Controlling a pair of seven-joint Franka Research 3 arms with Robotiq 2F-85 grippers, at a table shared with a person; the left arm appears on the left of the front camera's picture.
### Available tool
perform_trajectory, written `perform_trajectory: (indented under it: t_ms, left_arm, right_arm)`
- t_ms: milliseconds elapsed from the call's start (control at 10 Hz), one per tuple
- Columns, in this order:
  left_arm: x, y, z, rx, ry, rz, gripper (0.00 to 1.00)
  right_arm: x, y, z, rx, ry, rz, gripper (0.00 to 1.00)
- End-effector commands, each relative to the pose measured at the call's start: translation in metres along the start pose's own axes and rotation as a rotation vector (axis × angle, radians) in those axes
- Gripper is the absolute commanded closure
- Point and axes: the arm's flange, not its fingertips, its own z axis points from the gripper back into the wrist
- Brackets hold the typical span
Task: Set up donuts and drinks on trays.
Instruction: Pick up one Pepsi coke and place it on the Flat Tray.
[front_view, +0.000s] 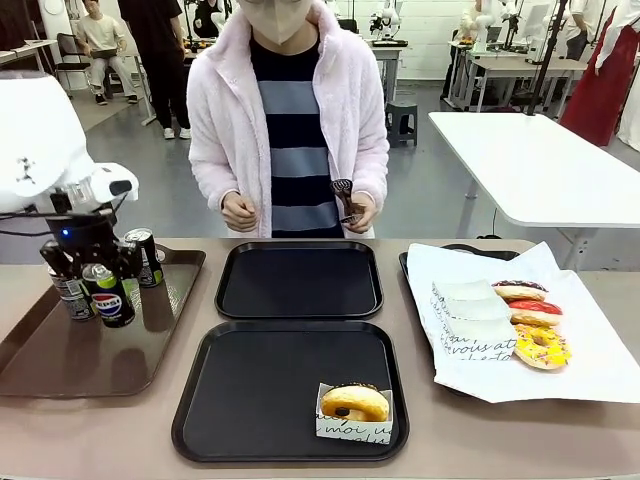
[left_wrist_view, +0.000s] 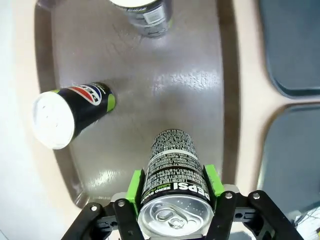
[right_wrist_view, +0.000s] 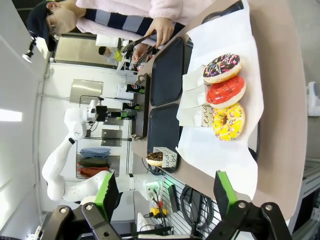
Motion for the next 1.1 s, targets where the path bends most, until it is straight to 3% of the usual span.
perform_trajectory:
  t_ms: [0,300,700,800,1000]
  left_arm:
    - [-0.028,-0.008,0.057,0.019,-0.037,-0.036,0.93]
    - [-0.054,-0.009,0.095,0.011,-0.043,-0.04,0.93]
    - [-0.052,-0.012,0.094,0.027,-0.05,-0.041,0.93]
    - [-0.057,-0.01,0.098,0.03,-0.046,-0.037,0.41]
    - [-0.061,-0.036,0.088,-0.048,-0.056,-0.126,0.41]
  right_arm:
    - [0.0,-0.001,0.001,0.01,-0.005,0.001,0.0]
    - [0.0,-0.001,0.001,0.01,-0.005,0.001,0.0]
    - [0.0,-0.001,0.001,0.01,-0.005,0.001,0.0]
    - [0.0,-0.001,0.001,0.01,-0.005,0.001,0.0]
    - [0.0,-0.001,0.001,0.01,-0.005,0.001,0.0]
